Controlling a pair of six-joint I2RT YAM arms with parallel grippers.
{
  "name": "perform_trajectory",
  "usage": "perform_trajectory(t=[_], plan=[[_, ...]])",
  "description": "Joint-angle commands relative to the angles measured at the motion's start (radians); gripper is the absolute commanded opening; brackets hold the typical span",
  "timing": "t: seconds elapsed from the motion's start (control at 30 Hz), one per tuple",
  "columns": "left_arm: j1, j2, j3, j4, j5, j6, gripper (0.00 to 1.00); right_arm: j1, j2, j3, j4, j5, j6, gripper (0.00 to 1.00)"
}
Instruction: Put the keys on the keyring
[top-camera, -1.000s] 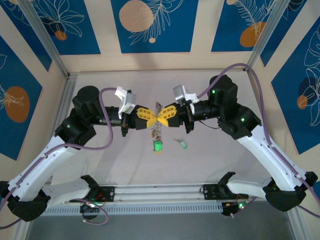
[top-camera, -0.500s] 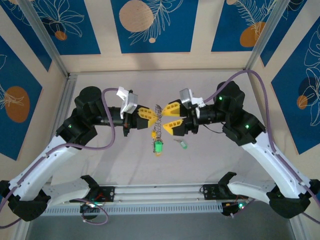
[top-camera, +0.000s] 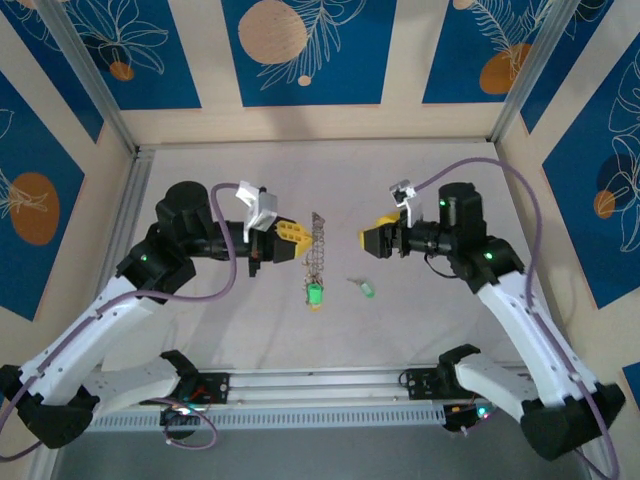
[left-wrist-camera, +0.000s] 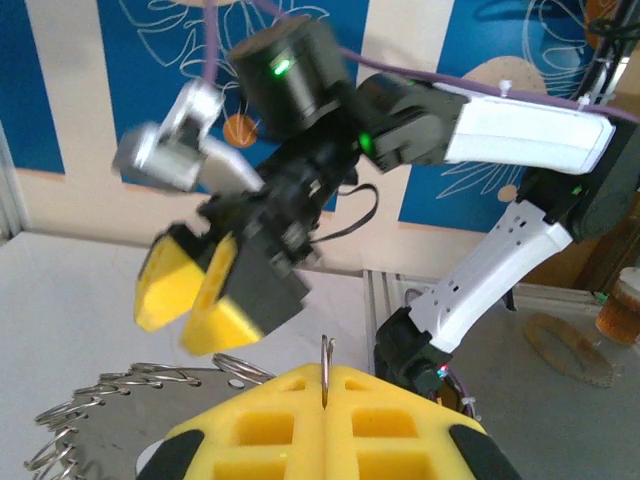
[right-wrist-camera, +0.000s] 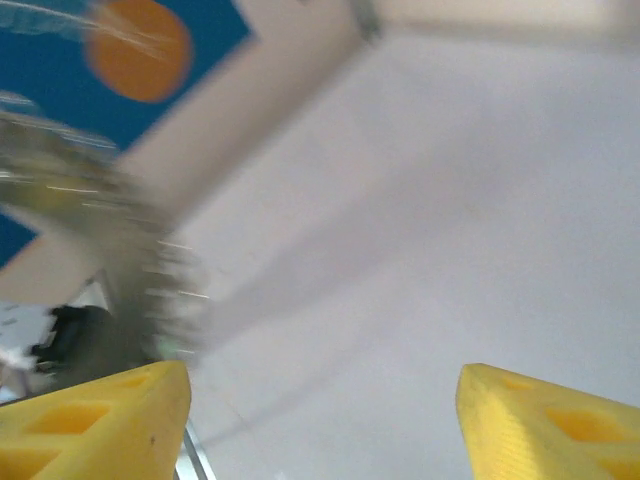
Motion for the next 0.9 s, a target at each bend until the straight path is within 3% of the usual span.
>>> perform_trajectory(t=[0.0, 0.23, 0.4, 0.6, 0.87], plan=[[0.070, -0.053, -0.069, 0.112, 0.050, -0.086, 0.00, -0.020, 0.062, -0.121, -0.139, 0.078, 0.131, 0.73], [0.162, -0.109, -0.176, 0.172, 0.078, -0.192, 0.00, 0.033, 0.292, -0.181, -0.024, 0.142, 0.166, 0.70], [0.177, -0.131, -0.225, 0.186, 0.051, -0.191, 0.00, 0.072, 0.436, -0.167, 0.053, 0.200, 0.217, 0.60], [0.188, -0.151, -0.254, 0.247, 0.074, -0.212, 0.00, 0.128, 0.506, -0.163, 0.067, 0.363, 0.243, 0.53], [0.206, -0.150, -0.248, 0.200, 0.102, -0.180, 0.00, 0.148, 0.572, -0.142, 0.107, 0.397, 0.265, 0.42]])
